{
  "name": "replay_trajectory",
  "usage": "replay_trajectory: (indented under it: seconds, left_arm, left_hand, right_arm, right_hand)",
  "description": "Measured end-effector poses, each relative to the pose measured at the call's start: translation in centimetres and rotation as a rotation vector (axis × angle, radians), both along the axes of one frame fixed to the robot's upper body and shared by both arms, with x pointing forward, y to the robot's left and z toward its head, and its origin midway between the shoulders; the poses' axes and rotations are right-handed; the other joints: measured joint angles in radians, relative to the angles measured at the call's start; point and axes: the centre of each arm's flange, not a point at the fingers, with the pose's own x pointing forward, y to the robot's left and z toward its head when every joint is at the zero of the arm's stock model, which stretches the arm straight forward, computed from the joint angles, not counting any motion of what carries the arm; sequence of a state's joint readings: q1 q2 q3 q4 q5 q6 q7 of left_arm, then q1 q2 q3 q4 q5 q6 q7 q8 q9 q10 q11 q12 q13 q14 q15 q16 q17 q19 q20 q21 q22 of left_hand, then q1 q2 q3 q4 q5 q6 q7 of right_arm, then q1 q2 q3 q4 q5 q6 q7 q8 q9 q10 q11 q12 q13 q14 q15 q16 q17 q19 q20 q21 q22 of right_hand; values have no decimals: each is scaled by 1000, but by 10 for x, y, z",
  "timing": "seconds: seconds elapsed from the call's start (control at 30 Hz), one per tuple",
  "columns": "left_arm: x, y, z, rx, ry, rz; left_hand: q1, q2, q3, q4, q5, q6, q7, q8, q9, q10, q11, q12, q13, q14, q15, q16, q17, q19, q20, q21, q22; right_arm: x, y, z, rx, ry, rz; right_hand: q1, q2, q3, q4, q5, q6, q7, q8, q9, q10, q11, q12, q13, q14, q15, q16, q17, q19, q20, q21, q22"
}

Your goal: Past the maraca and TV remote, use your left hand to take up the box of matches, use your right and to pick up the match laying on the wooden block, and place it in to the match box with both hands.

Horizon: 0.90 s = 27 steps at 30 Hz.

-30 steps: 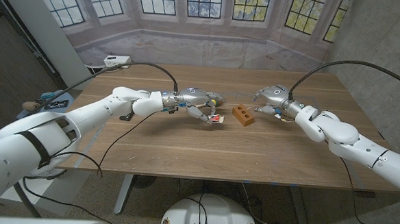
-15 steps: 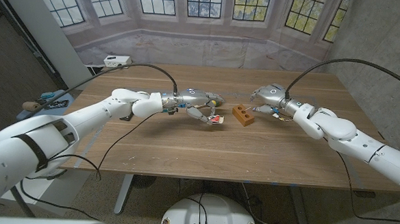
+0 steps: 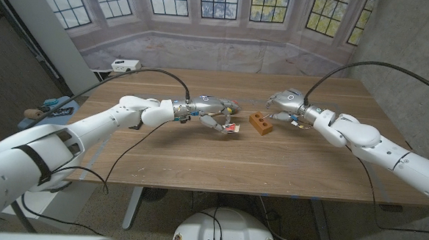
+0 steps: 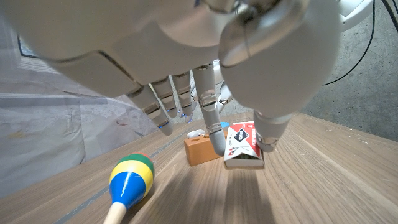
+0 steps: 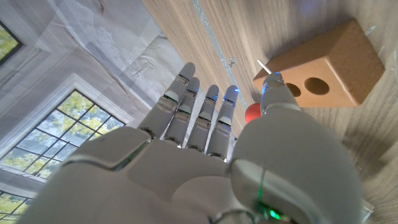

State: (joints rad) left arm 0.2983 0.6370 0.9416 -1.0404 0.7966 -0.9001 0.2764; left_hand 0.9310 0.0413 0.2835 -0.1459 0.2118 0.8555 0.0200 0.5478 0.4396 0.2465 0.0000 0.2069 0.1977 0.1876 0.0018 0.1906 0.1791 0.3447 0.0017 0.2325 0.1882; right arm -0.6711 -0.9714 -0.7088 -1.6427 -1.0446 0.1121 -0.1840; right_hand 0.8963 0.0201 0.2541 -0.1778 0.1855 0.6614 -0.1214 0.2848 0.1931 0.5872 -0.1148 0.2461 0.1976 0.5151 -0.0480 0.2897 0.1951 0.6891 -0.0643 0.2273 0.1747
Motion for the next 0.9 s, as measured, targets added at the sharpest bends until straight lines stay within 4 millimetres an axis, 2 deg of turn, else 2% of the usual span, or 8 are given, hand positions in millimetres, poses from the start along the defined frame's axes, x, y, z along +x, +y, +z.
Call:
replay_trajectory:
  seconds: [0.9]
  left_arm:
    - [7, 4, 2, -13, 10, 15]
  left_hand:
    - [0, 0, -4, -4, 0, 2, -2, 5, -6, 0, 0, 0, 0, 0, 0, 0, 0, 0, 0, 0, 0]
  right_arm:
    - [20, 7, 1, -52, 23, 42]
  right_hand:
    - [28, -1, -3, 3, 0, 21, -7, 0, 0, 16, -6, 0, 0, 11, 0, 0, 3, 6, -5, 0, 0]
